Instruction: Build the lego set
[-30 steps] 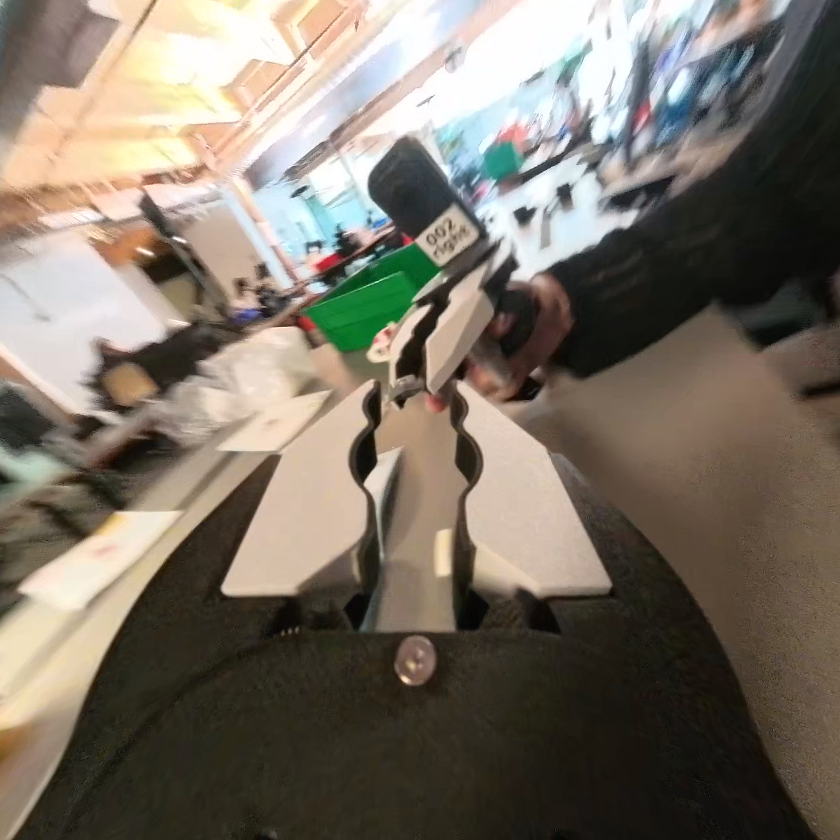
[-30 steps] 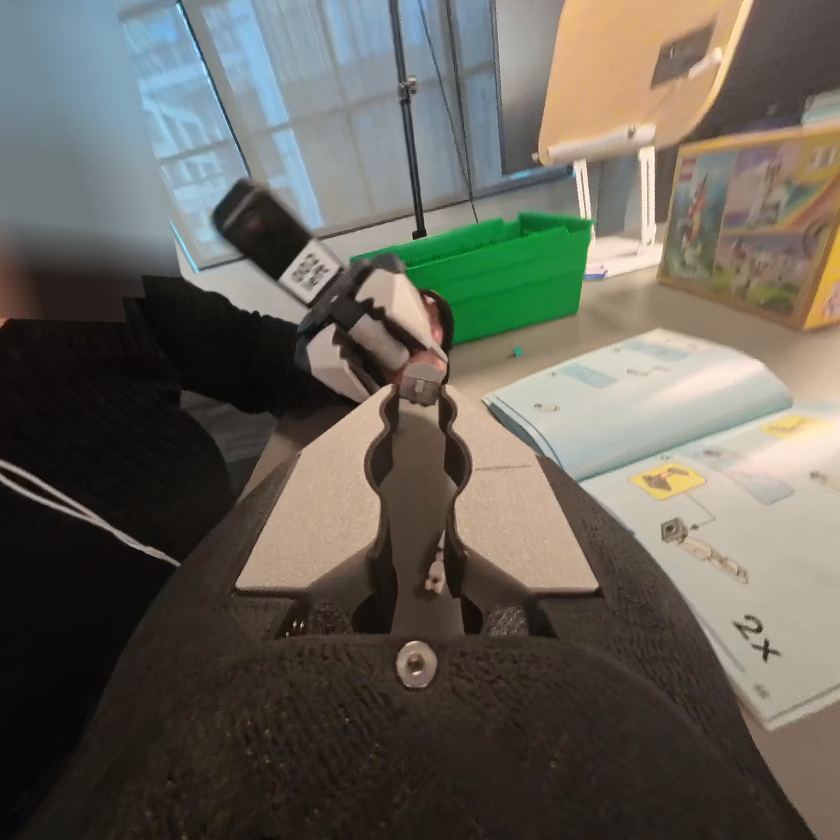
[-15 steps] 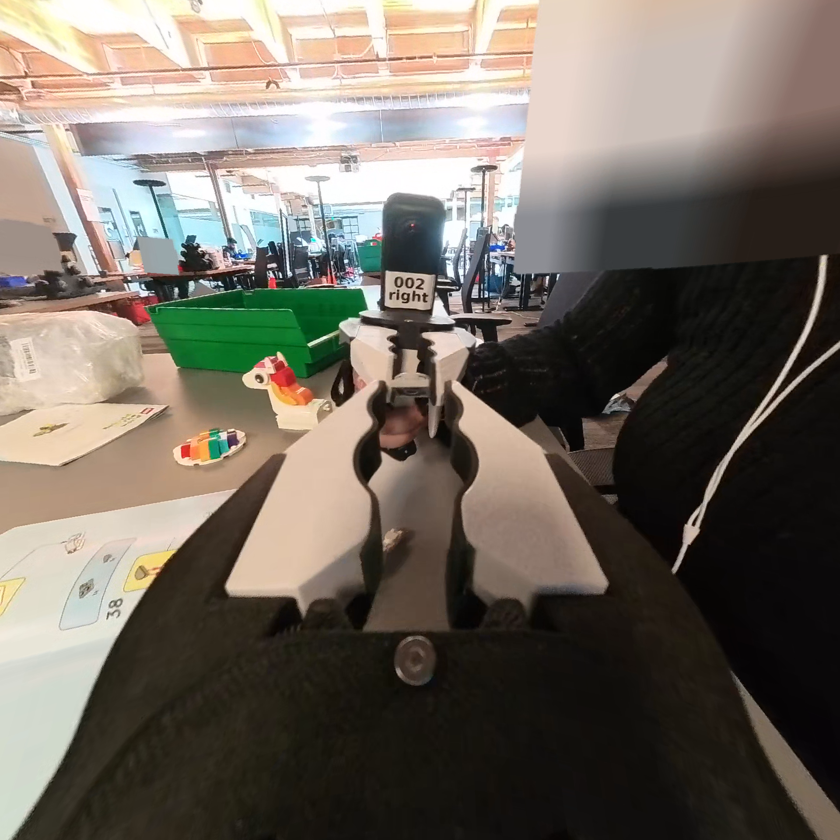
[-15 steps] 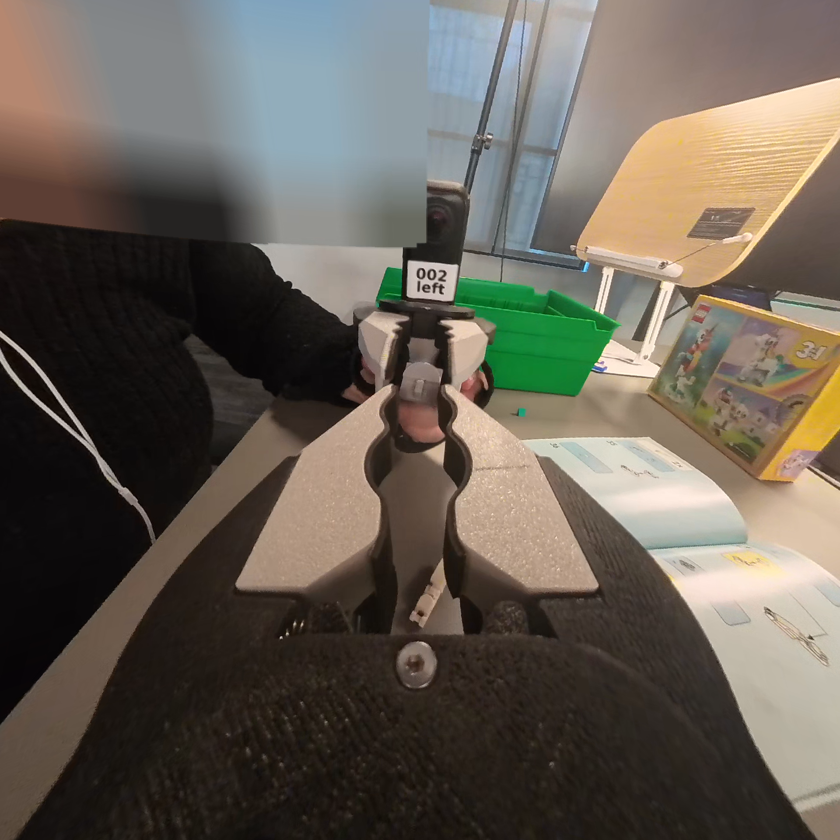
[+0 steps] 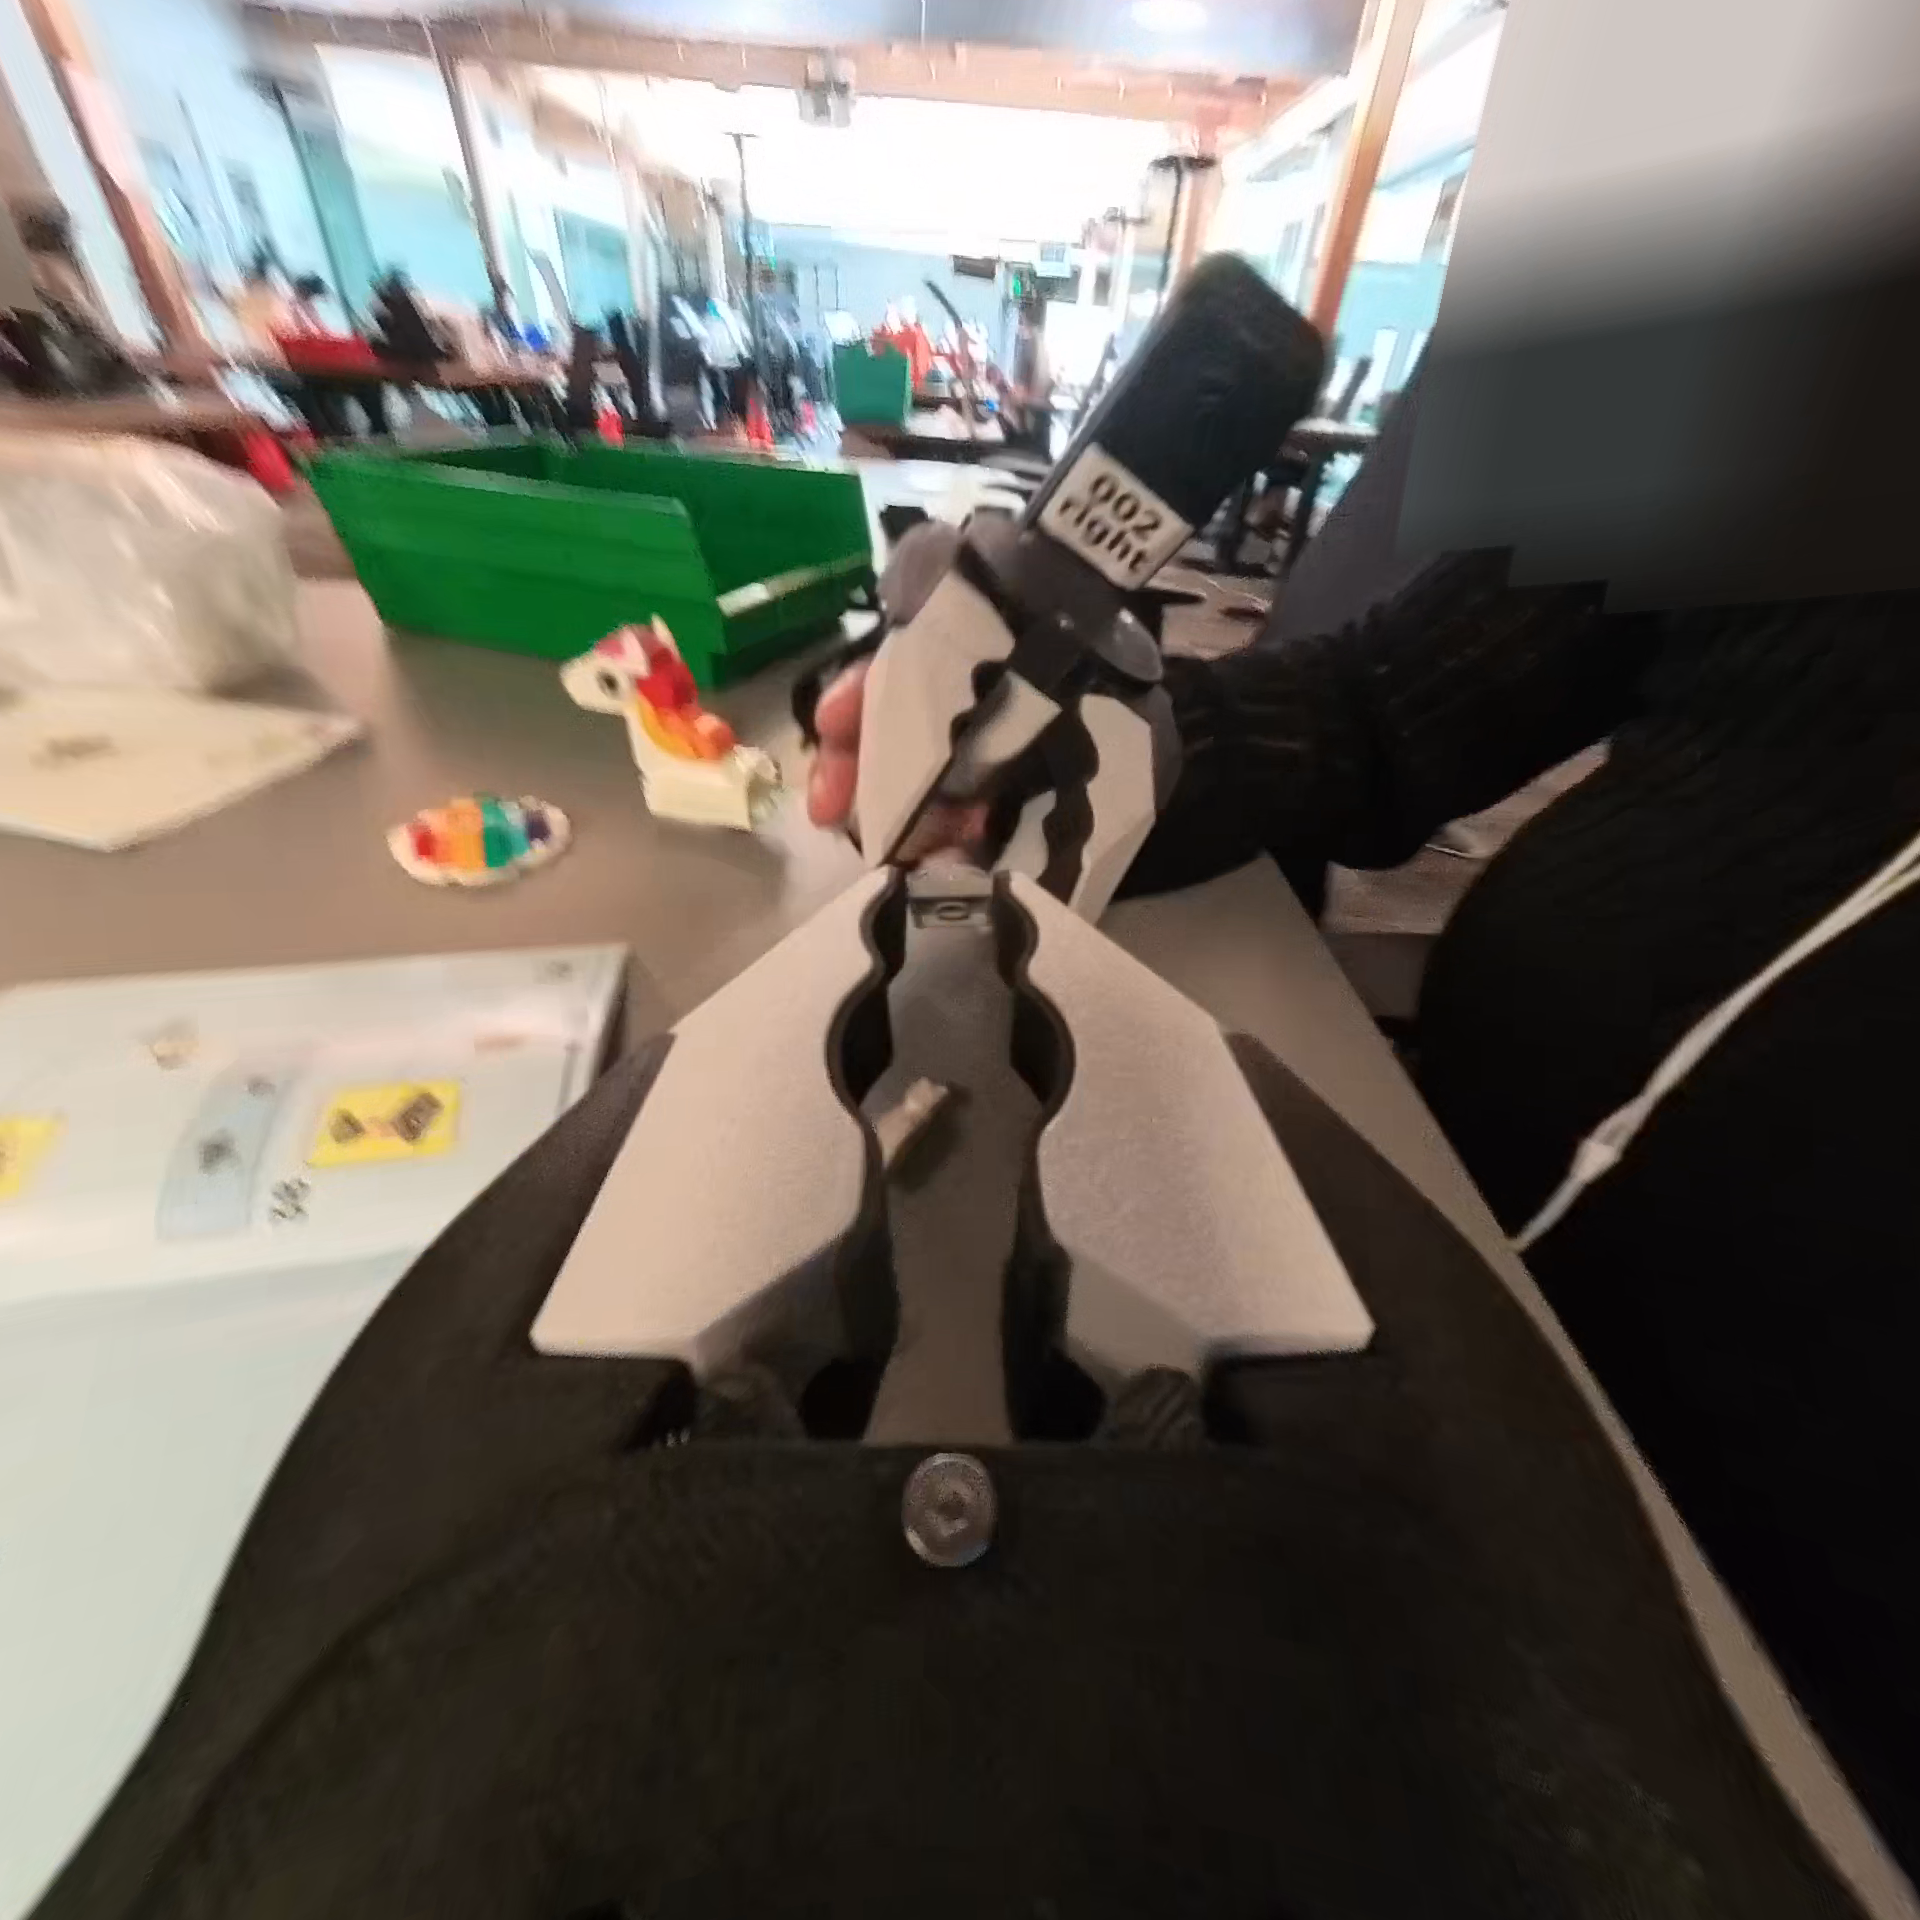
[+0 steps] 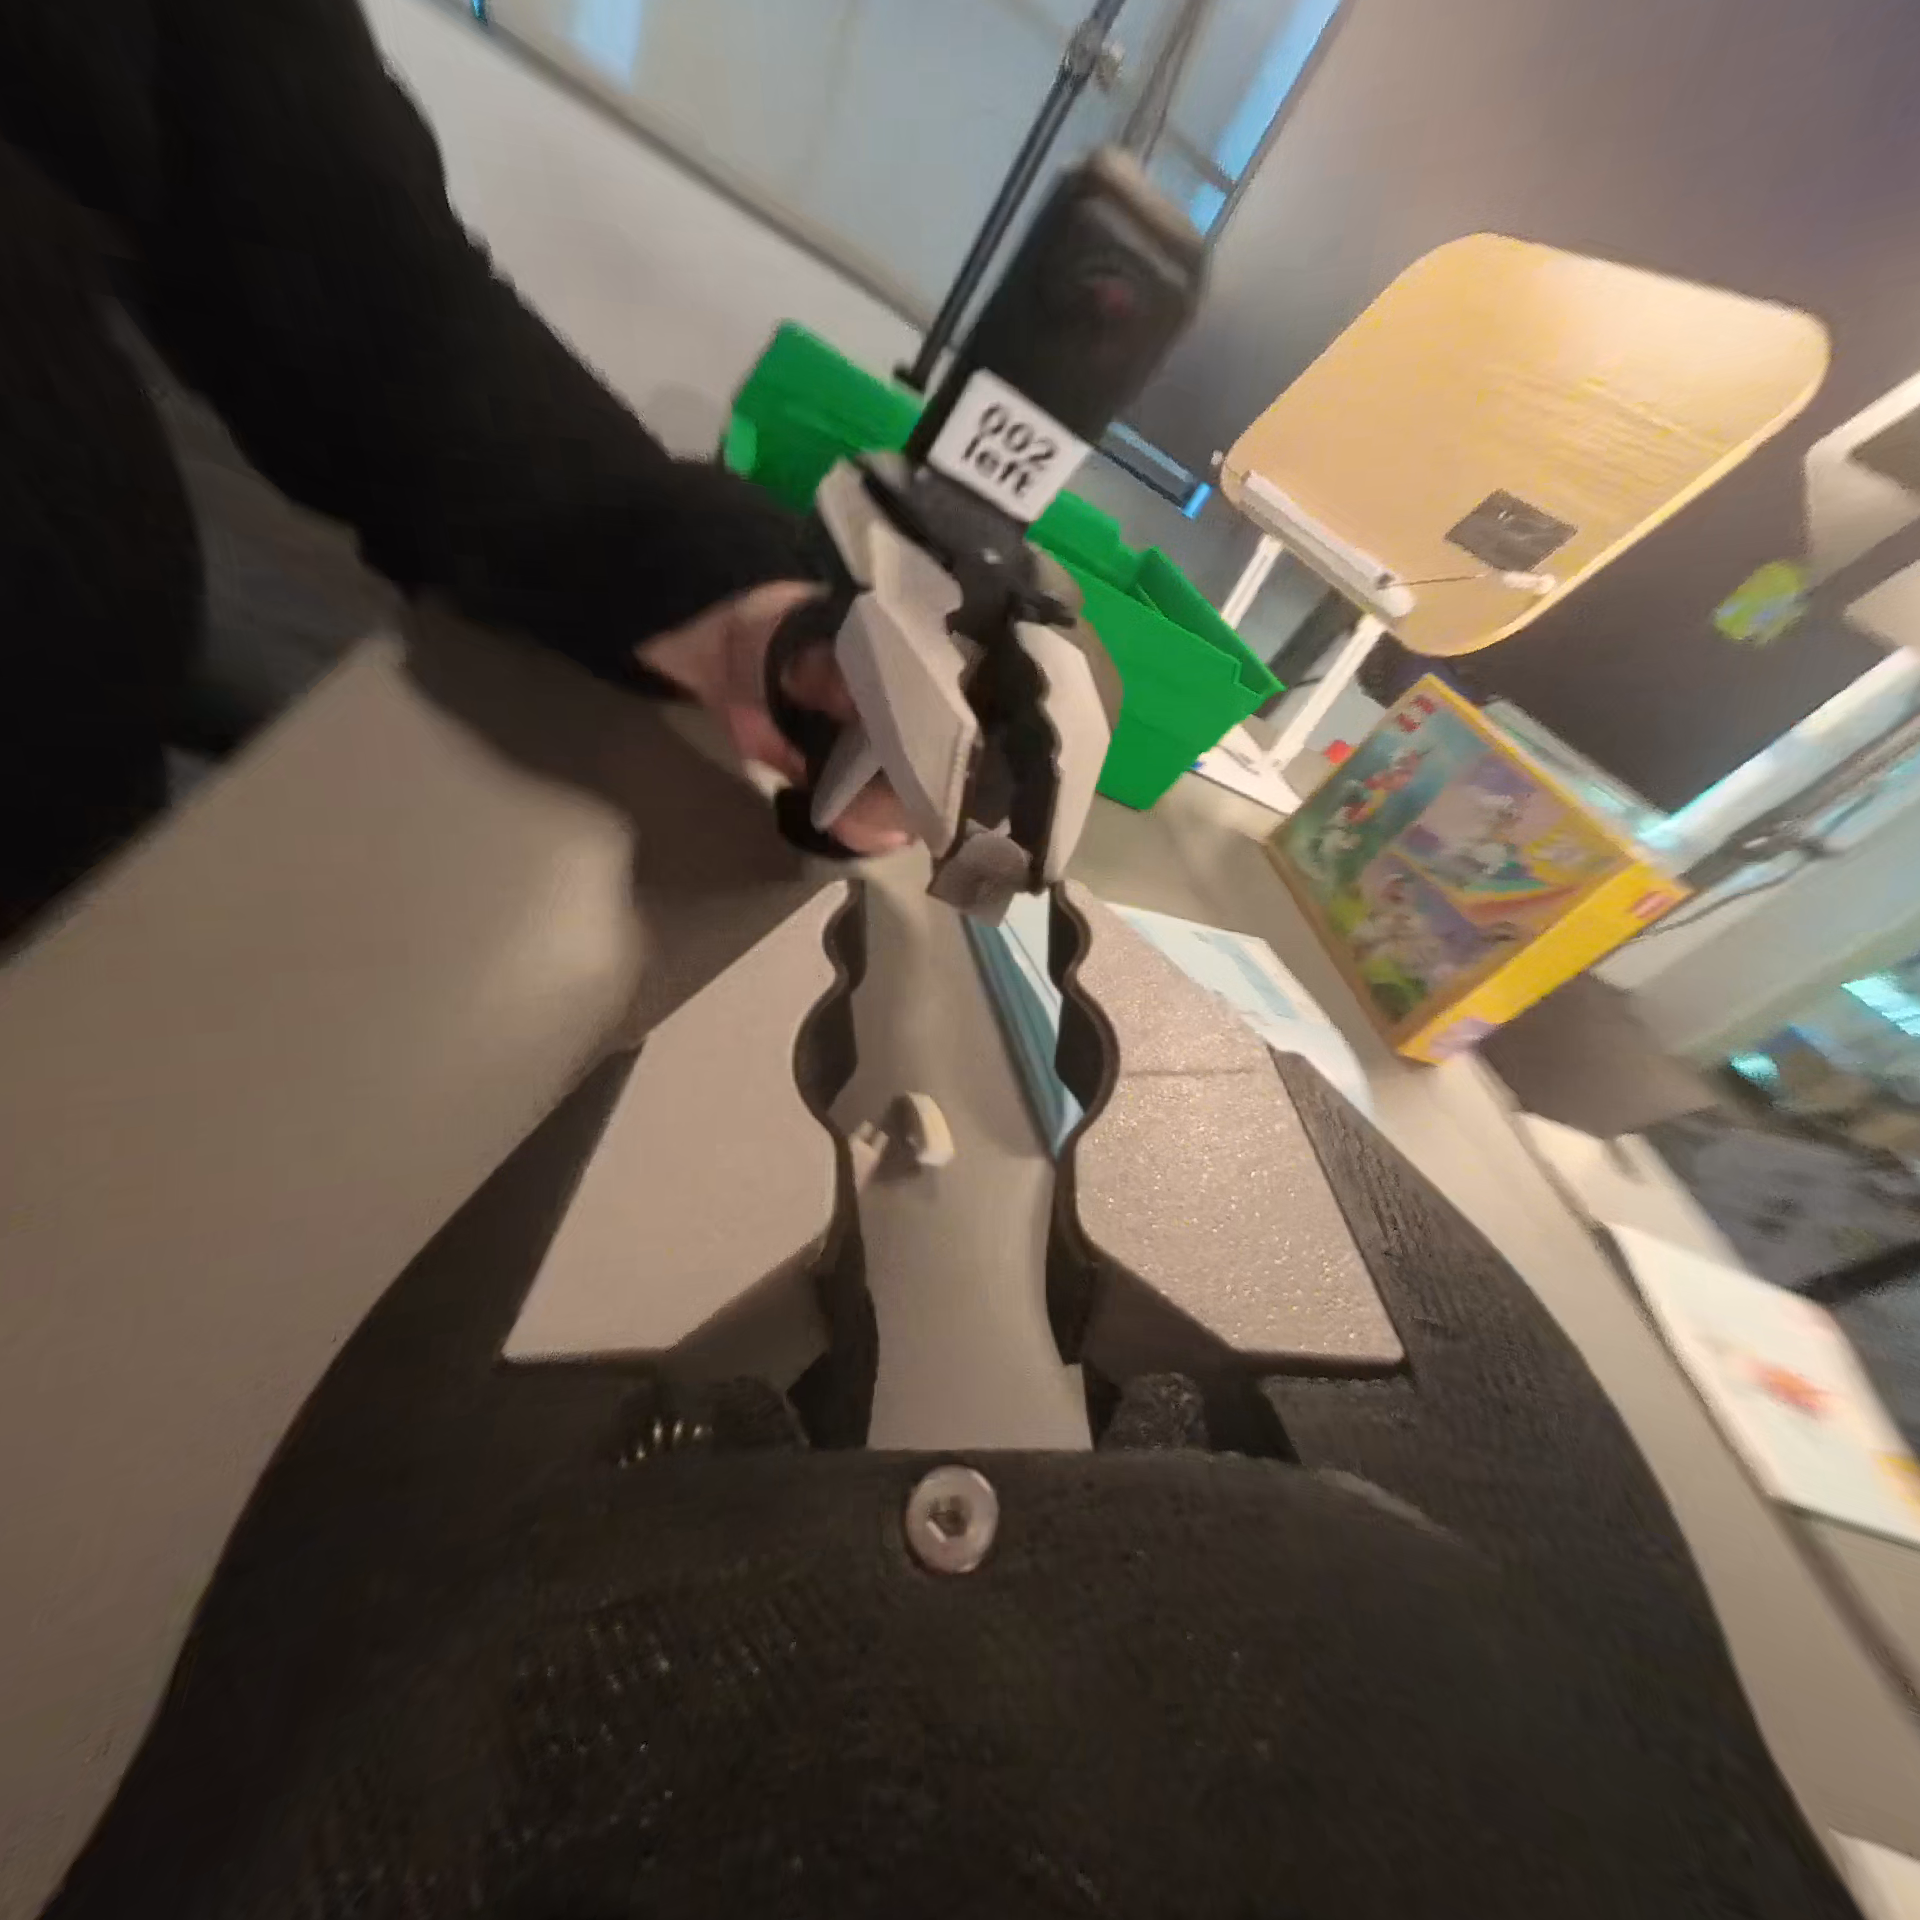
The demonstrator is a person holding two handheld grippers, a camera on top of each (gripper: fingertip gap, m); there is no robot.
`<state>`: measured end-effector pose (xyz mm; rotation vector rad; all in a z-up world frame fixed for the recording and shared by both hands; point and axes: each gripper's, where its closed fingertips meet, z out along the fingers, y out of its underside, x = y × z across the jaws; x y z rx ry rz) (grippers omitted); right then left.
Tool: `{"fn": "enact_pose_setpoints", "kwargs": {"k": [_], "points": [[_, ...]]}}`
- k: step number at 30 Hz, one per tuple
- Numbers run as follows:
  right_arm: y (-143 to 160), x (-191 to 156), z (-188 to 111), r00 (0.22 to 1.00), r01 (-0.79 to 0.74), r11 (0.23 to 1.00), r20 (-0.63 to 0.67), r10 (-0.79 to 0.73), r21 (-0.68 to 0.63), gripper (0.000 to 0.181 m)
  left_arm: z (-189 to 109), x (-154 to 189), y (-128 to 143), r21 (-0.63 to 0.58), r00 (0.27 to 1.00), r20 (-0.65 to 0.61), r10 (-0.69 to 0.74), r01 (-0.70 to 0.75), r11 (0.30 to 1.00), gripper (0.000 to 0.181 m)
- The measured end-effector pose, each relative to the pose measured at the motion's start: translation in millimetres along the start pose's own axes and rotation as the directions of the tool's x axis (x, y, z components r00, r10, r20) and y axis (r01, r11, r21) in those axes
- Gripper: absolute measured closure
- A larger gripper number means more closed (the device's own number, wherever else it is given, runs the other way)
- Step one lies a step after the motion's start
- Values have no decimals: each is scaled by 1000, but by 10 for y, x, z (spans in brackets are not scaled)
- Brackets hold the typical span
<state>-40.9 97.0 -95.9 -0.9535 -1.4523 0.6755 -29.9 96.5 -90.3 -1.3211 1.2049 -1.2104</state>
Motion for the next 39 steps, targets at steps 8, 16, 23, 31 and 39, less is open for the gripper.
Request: {"fn": "enact_pose_setpoints", "kwargs": {"k": [8, 16, 23, 31, 39], "points": [[116, -153, 32, 929, 368, 921, 6, -370, -126, 151, -4, 77, 148, -106, 883, -213, -418, 404, 909, 165], [80, -206, 51, 914, 403, 908, 14, -404, -112, 153, 24, 158, 255, -195, 870, -225, -438, 400, 895, 165], [57, -248, 84, 911, 411, 906, 12, -411, -99, 166, 8, 195, 208, -179, 840, -274, -469, 435, 883, 165], [-37, -77, 52, 908, 399, 912, -97, -407, -93, 166, 4, 137, 85, -78, 847, -280, -453, 450, 890, 165], [-32, -79, 64, 902, 411, 907, -105, -420, -94, 166, 21, 147, 80, -87, 810, -307, -500, 499, 862, 163]]}}
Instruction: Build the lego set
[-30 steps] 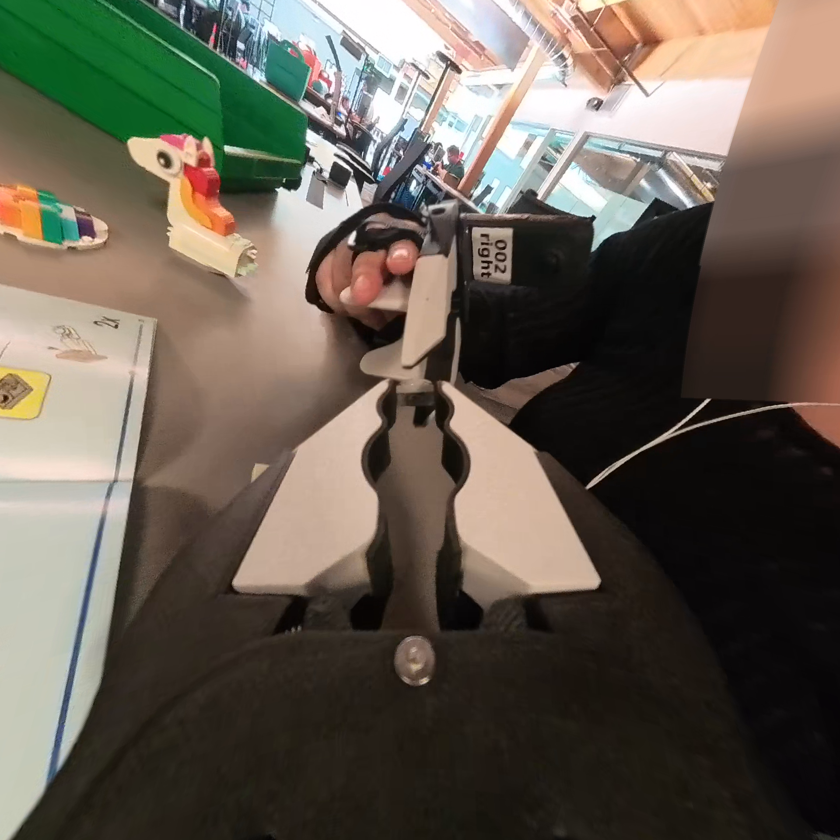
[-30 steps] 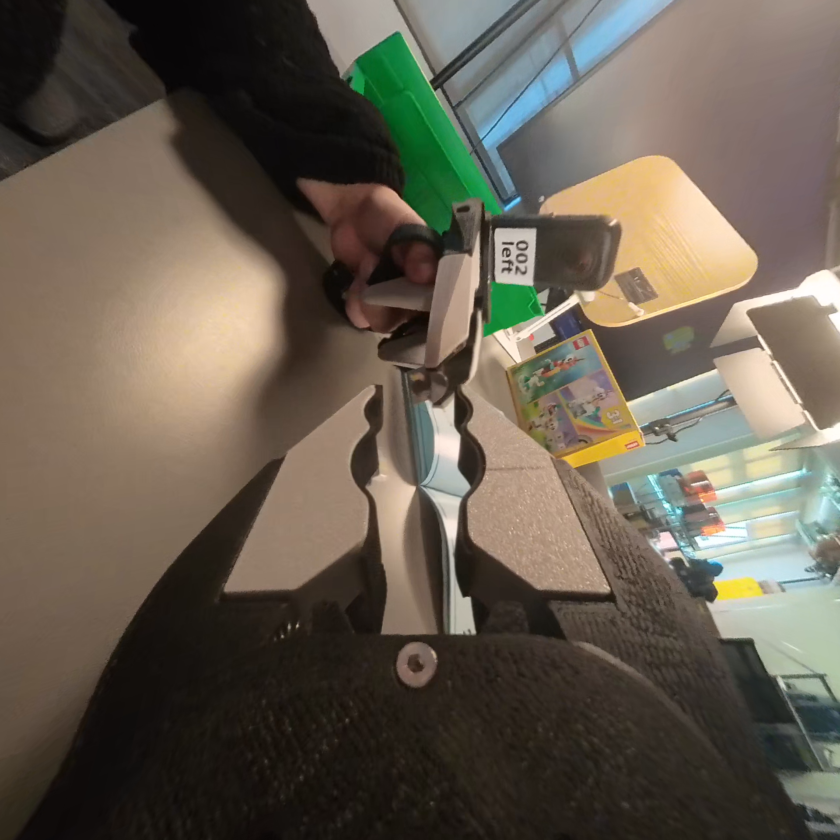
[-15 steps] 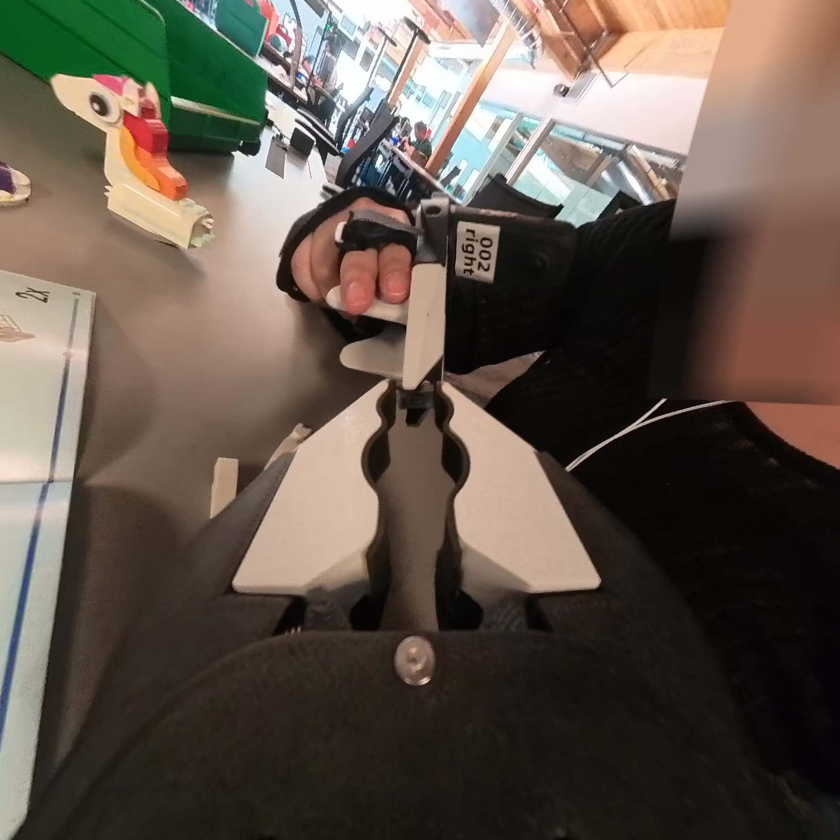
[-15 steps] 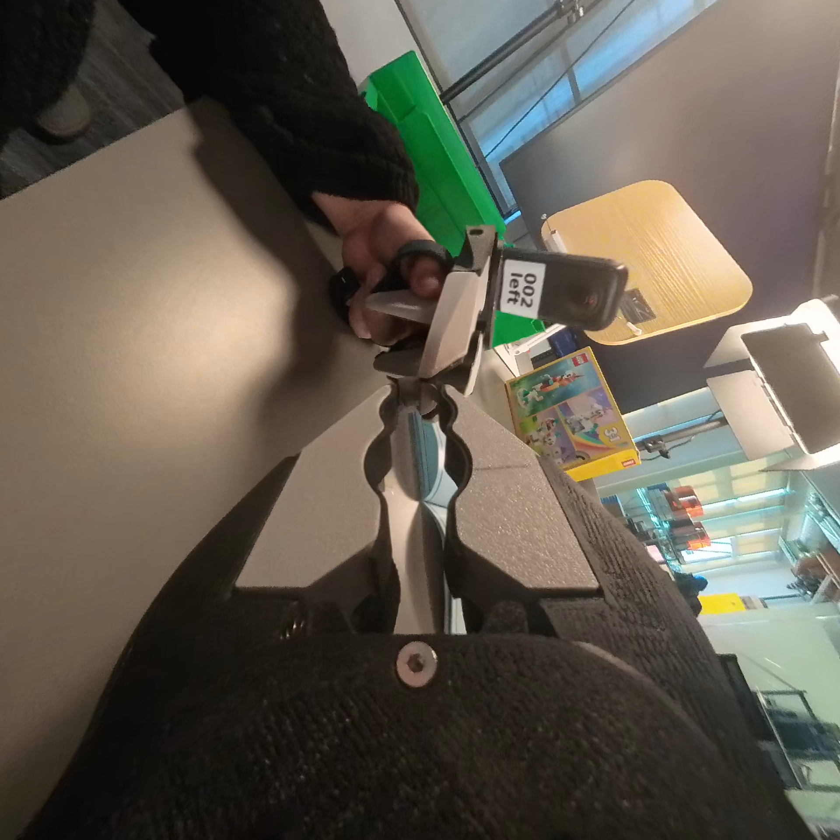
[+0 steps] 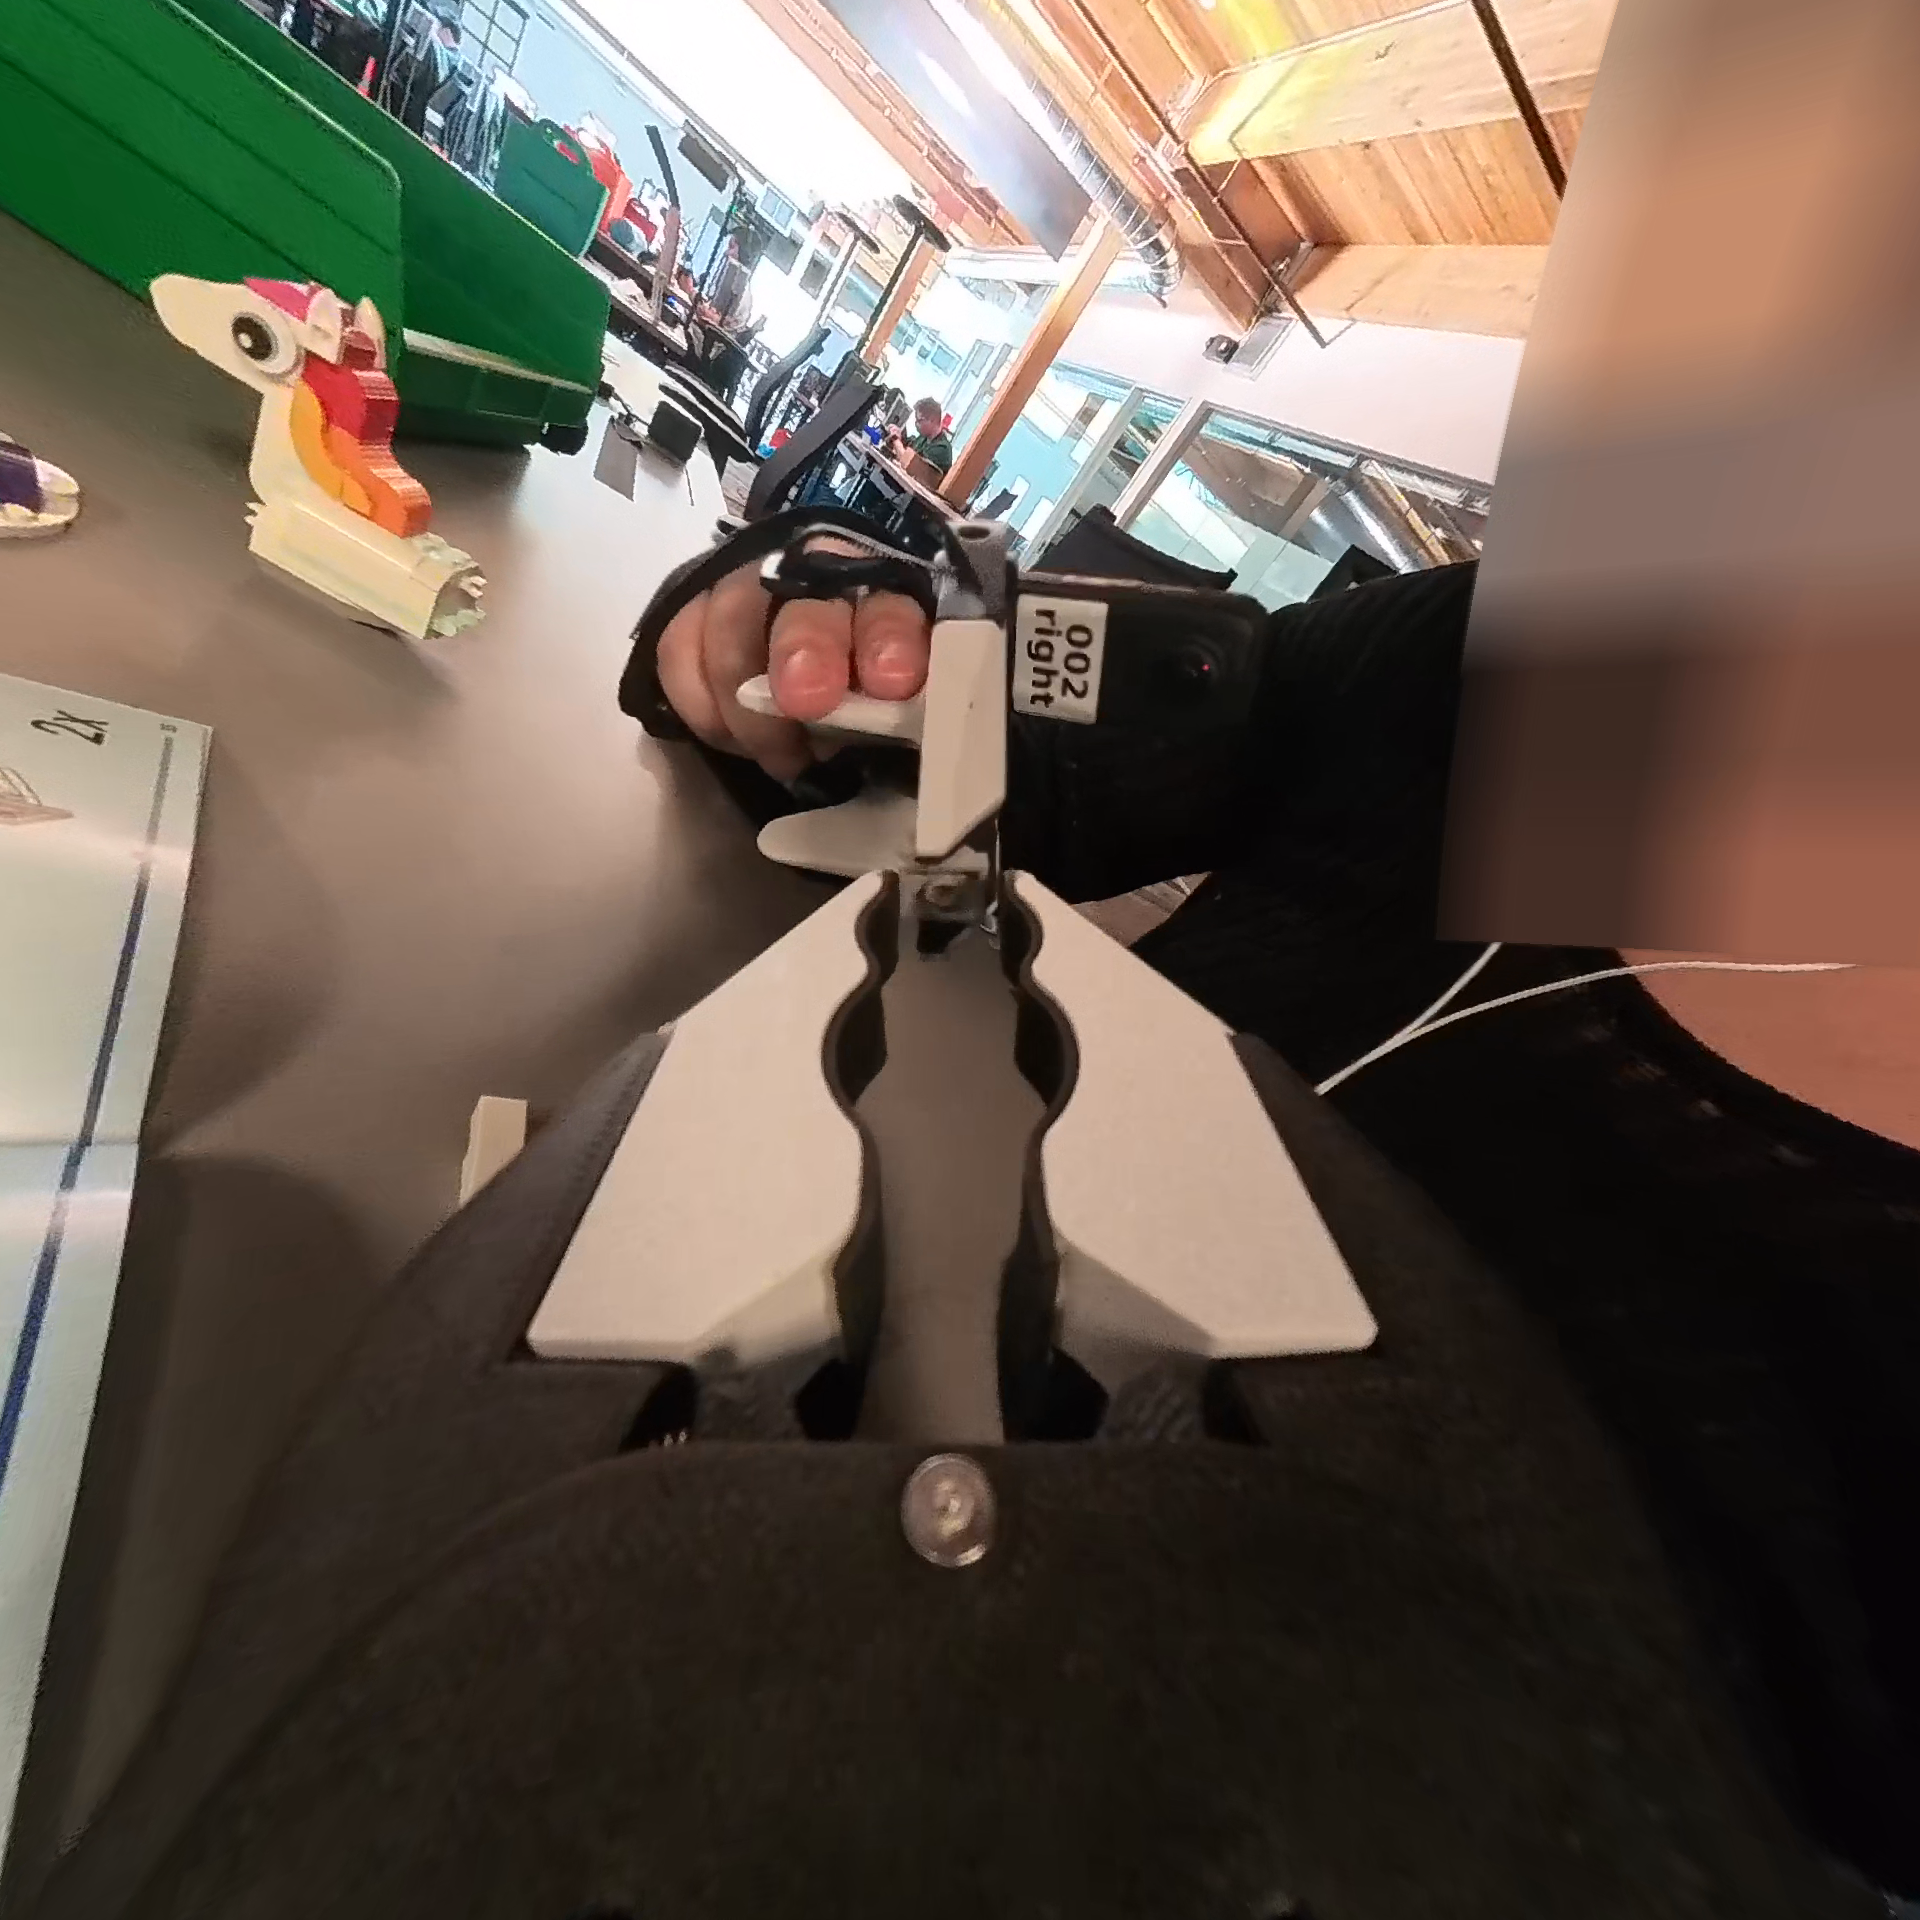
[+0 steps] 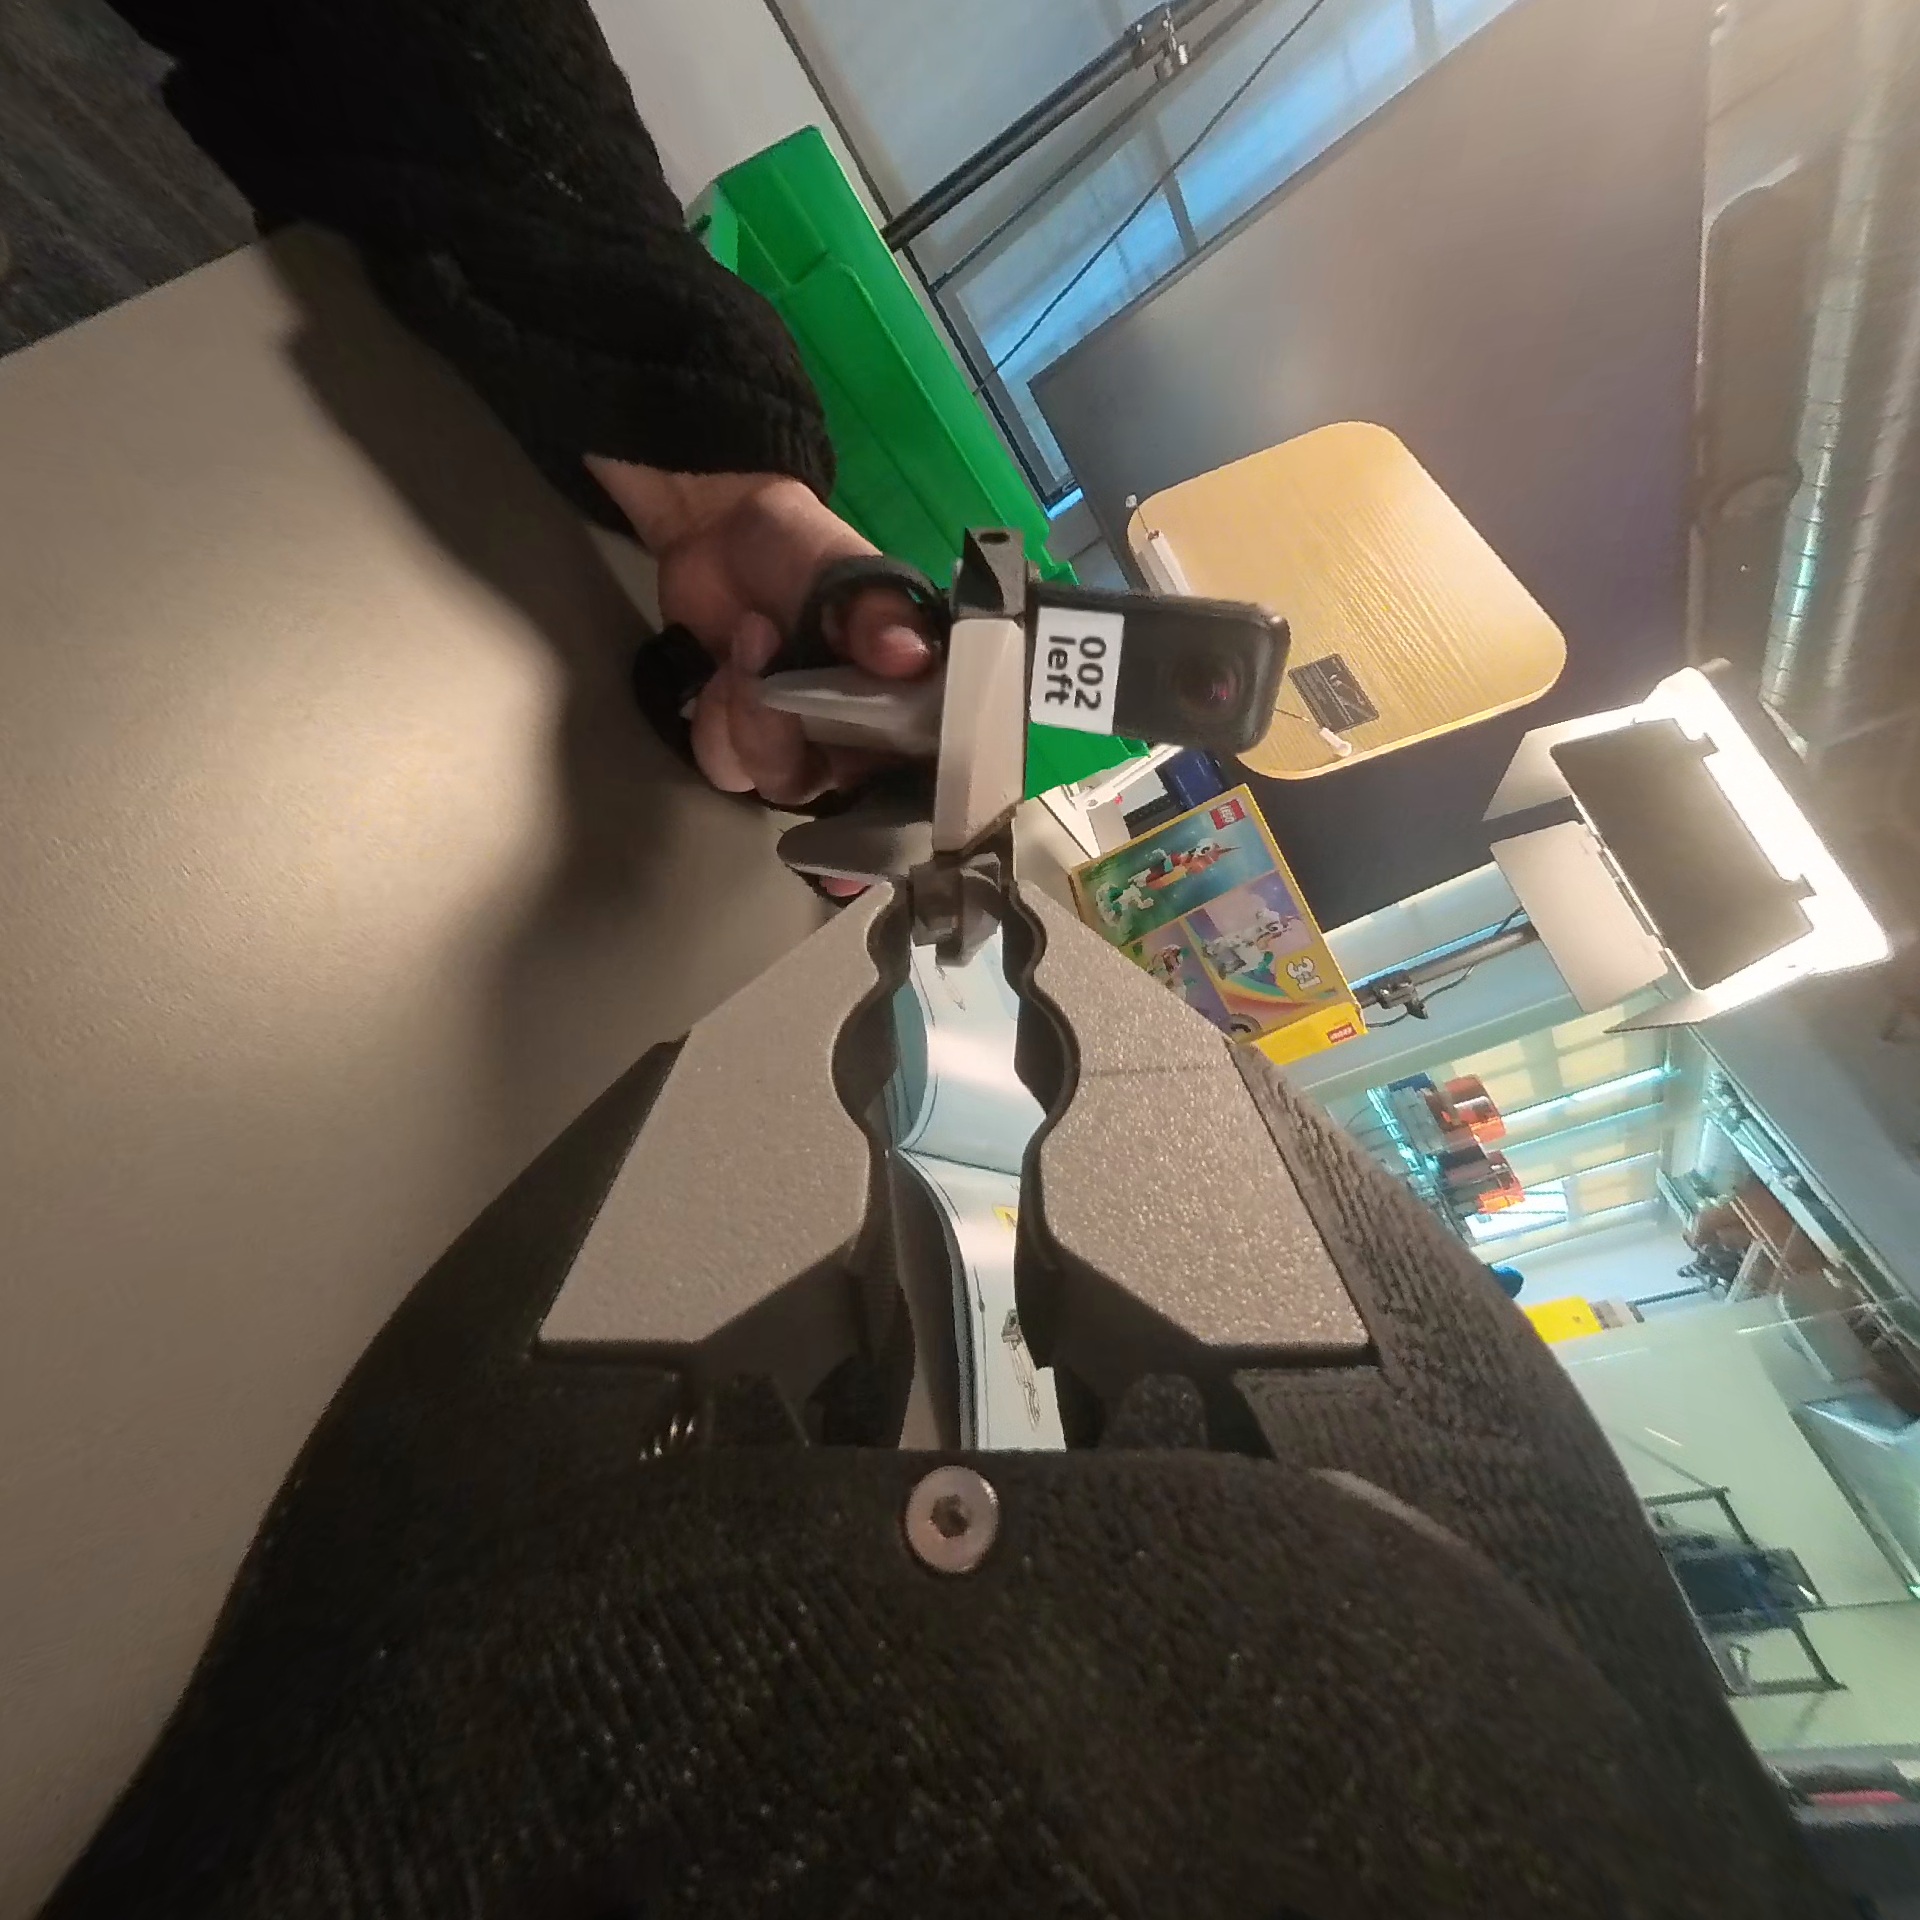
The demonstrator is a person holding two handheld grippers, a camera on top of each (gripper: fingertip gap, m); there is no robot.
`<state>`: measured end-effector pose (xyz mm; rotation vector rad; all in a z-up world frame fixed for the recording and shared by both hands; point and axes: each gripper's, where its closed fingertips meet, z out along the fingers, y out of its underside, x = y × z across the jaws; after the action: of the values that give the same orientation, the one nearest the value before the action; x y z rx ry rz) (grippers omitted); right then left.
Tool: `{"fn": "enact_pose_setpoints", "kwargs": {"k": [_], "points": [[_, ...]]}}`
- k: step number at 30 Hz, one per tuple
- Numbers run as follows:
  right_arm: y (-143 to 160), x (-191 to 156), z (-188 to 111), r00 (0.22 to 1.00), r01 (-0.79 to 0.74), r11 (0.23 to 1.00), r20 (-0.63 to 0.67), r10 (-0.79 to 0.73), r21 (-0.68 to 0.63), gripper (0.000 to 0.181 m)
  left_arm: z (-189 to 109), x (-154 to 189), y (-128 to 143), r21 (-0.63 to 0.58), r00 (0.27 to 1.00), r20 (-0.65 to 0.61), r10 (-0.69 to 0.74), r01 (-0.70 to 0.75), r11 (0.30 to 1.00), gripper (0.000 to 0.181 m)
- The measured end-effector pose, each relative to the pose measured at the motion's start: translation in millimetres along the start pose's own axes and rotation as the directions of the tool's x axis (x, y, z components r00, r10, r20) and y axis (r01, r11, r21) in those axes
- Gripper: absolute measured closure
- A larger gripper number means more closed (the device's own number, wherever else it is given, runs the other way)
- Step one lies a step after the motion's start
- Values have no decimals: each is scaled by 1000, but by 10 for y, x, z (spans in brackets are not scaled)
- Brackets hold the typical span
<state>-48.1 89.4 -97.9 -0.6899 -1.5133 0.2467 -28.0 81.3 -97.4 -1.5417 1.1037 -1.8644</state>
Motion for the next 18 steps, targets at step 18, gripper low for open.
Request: {"fn": "enact_pose_setpoints", "kwargs": {"k": [18], "points": [[601, -222, -72, 606, -678, 596, 130, 784, -430, 143, -298, -255, -12, -174, 898, 305, 318, -276, 945, 165]]}}
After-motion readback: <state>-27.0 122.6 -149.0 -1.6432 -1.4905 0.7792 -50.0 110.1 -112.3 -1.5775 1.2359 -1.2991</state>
